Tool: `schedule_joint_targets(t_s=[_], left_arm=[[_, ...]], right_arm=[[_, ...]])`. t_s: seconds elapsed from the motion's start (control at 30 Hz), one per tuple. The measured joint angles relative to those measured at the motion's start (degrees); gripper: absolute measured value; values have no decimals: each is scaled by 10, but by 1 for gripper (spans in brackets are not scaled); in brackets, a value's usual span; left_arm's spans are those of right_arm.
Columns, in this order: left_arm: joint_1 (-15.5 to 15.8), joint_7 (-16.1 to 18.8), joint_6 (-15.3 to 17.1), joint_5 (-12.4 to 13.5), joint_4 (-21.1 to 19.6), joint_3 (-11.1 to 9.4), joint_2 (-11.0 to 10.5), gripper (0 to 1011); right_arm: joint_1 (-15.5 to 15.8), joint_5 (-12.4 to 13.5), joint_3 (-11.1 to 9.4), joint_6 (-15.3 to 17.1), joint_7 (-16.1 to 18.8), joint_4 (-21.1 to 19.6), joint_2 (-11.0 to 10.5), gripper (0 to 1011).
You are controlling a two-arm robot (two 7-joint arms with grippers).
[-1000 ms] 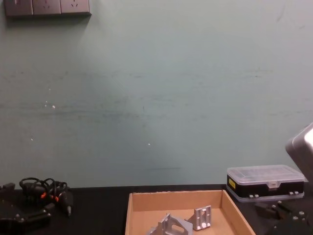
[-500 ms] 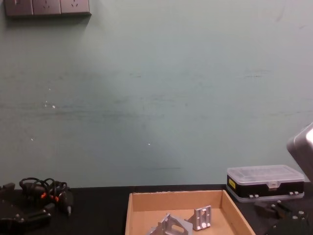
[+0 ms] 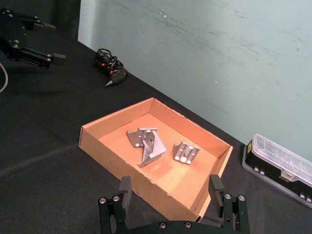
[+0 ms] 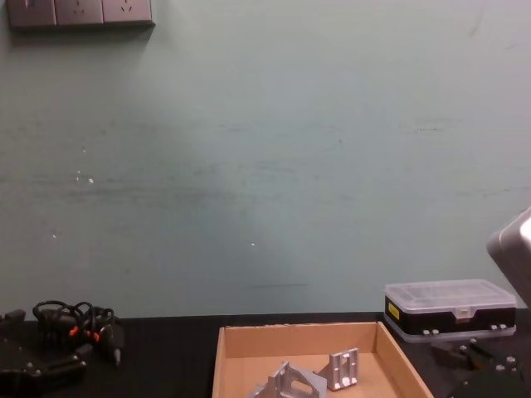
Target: Use one hand to pick up the angle iron from the table and place it into the box.
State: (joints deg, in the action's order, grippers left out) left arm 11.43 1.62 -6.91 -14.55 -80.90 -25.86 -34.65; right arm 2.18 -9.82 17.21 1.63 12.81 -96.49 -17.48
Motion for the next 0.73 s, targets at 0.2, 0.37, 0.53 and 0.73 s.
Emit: schedule_joint_targets(t_s=[0.2, 0.37, 0.53, 0.73], left_arm=[[0, 0, 0, 0, 0, 0, 0, 1005], [0, 0, 0, 0, 0, 0, 0, 1005], [0, 0, 0, 0, 0, 0, 0, 1005], [0, 0, 0, 0, 0, 0, 0, 1004]], right_arm=[[0, 0, 0, 0, 0, 0, 0, 1004], [0, 0, 0, 0, 0, 0, 0, 1004], [0, 0, 0, 0, 0, 0, 0, 1004], [0, 0, 0, 0, 0, 0, 0, 1004]])
